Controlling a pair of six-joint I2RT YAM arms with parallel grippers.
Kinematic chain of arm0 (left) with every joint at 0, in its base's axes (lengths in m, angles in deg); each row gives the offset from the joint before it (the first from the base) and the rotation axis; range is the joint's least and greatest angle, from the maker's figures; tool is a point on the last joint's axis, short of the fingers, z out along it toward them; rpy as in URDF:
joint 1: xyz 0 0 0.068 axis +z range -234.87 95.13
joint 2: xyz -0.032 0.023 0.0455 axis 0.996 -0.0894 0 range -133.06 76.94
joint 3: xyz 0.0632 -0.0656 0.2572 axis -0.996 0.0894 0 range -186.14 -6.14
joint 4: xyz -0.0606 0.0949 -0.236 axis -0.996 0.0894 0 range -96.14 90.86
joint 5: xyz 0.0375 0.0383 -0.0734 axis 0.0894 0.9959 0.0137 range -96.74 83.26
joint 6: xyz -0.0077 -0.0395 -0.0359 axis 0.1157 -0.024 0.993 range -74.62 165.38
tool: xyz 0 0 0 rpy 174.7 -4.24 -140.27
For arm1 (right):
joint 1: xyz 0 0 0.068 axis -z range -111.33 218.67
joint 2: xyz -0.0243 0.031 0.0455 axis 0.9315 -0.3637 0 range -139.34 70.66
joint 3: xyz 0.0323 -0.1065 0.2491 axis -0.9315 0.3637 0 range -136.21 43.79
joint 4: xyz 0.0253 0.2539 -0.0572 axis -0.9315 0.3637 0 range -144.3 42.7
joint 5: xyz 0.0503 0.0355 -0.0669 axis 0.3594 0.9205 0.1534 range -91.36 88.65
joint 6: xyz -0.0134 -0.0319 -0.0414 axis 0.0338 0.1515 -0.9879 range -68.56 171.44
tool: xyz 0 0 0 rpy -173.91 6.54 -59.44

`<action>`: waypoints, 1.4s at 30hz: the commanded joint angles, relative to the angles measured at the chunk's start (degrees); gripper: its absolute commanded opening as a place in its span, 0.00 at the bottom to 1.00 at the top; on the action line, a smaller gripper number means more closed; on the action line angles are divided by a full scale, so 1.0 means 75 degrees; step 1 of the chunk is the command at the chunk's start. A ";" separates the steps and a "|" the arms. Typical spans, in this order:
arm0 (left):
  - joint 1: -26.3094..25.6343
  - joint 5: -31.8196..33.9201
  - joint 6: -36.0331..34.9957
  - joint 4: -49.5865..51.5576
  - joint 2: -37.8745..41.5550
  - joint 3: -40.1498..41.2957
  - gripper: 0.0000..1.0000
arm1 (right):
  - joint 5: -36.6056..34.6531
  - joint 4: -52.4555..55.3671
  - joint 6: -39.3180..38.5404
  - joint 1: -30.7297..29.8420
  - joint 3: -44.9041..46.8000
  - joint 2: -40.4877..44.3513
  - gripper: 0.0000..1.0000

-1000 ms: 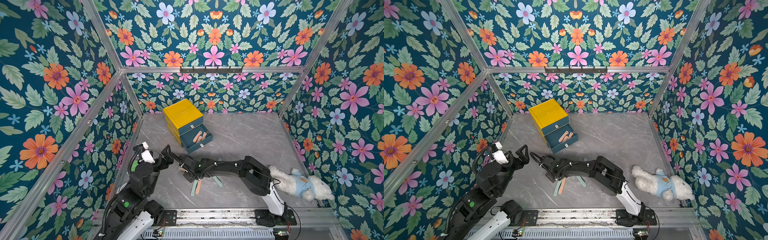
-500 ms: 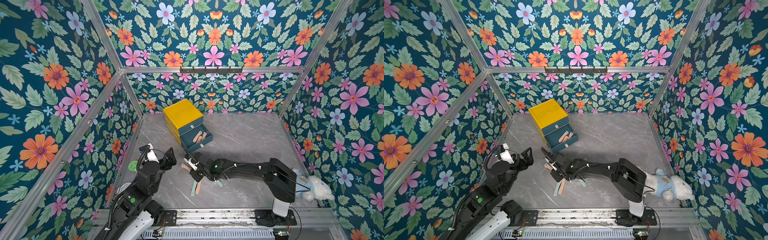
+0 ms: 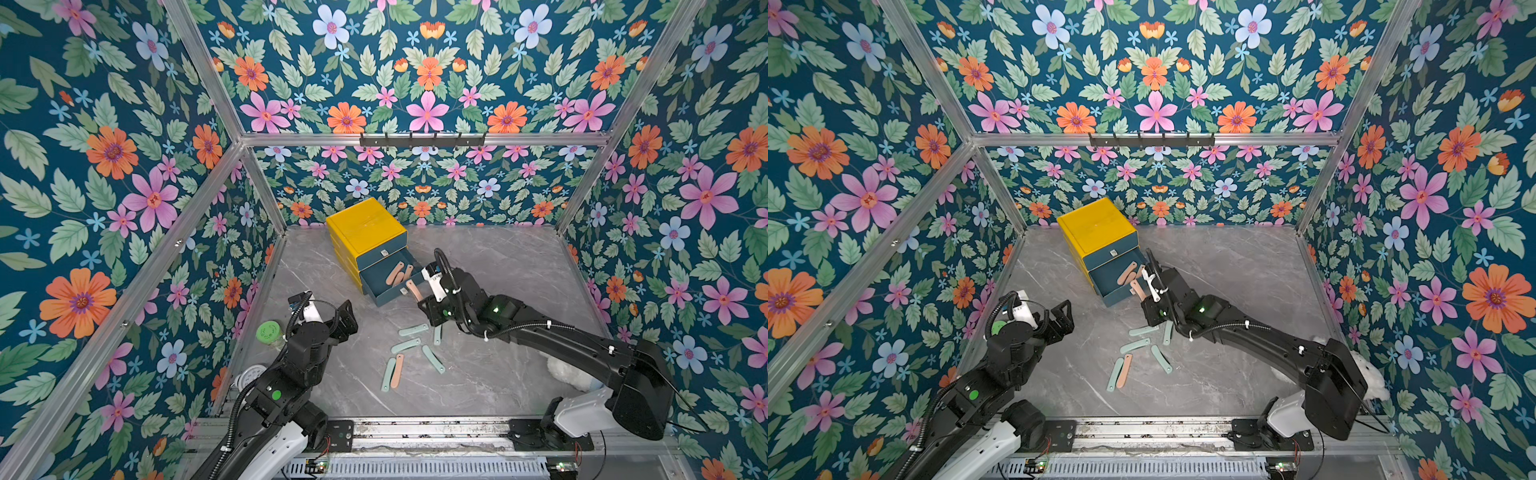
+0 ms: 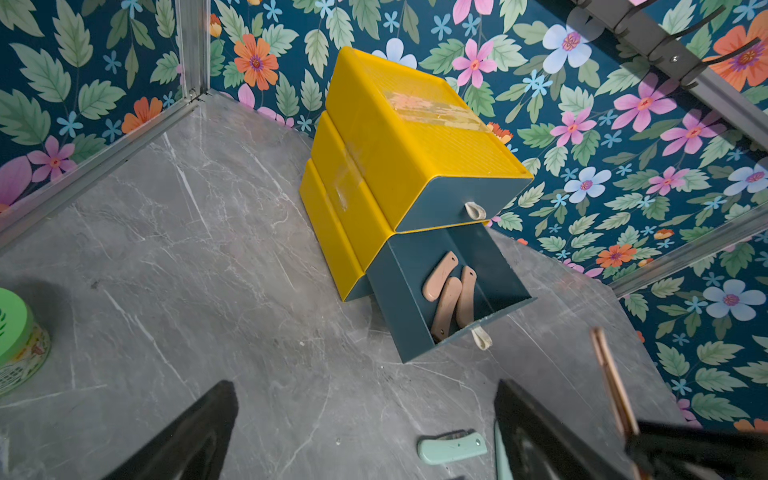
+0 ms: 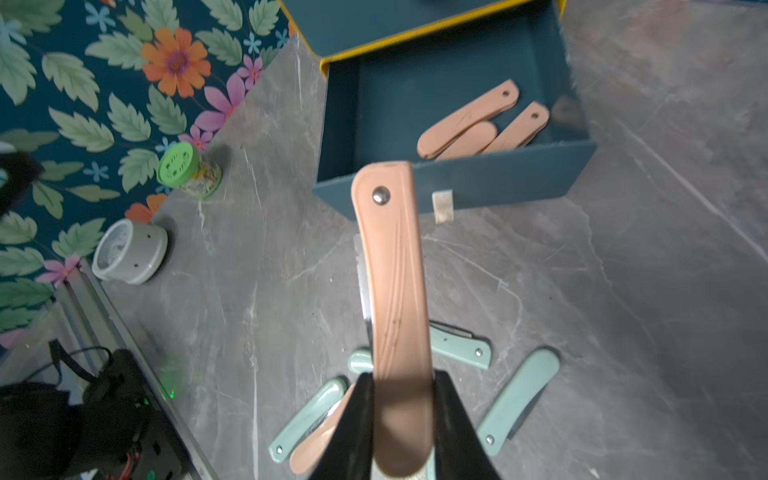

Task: Place the fruit knives into the drawer by color
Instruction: Place the fruit knife in the drawer.

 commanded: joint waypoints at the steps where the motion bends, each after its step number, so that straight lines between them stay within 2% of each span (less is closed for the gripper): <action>1: 0.0011 -0.0119 0.0173 -0.0106 -0.0094 -0.0008 0.99 | 0.0745 0.1233 0.0096 0.0465 -0.1117 -0.0559 0.10; 4: 0.0011 -0.0212 0.0210 -0.0047 -0.0129 -0.0002 0.99 | 0.1212 0.2462 -0.0086 0.0850 -0.2434 -0.1390 0.10; 9: 0.0011 -0.0304 0.0221 -0.0023 -0.0187 0.0027 0.99 | 0.1132 0.4120 -0.0767 0.0986 -0.4258 -0.2890 0.10; 15: 0.0011 -0.0449 0.0089 -0.0070 -0.0412 -0.0018 0.99 | 0.0072 0.5281 -0.1514 0.0997 -0.6322 -0.4187 0.11; 20: 0.0015 -0.0563 -0.0023 0.0059 -0.0654 -0.0148 0.99 | -0.0284 0.6515 -0.1996 0.0983 -0.7967 -0.5363 0.12; 28: 0.0011 -0.0771 -0.0140 -0.0034 -0.0871 -0.0172 0.99 | -0.0718 0.6404 -0.2159 0.0962 -0.9092 -0.6156 0.17; 30: 0.0011 -0.0815 -0.0186 -0.0057 -0.0903 -0.0183 0.99 | -0.0698 0.6327 -0.2141 0.0952 -0.9270 -0.6237 0.22; 35: 0.0011 -0.1080 -0.0293 -0.0069 -0.1079 -0.0231 0.99 | -0.0567 0.6169 -0.2095 0.0936 -0.9443 -0.6412 0.45; 38: 0.0011 -0.1189 -0.0317 -0.0145 -0.1111 -0.0219 0.99 | -0.0457 0.5744 -0.2043 0.0941 -0.9269 -0.6247 0.50; 42: 0.0011 -0.1398 -0.0357 -0.0281 -0.1158 -0.0228 0.99 | -0.0267 0.5142 -0.1860 0.0932 -0.8869 -0.5670 0.51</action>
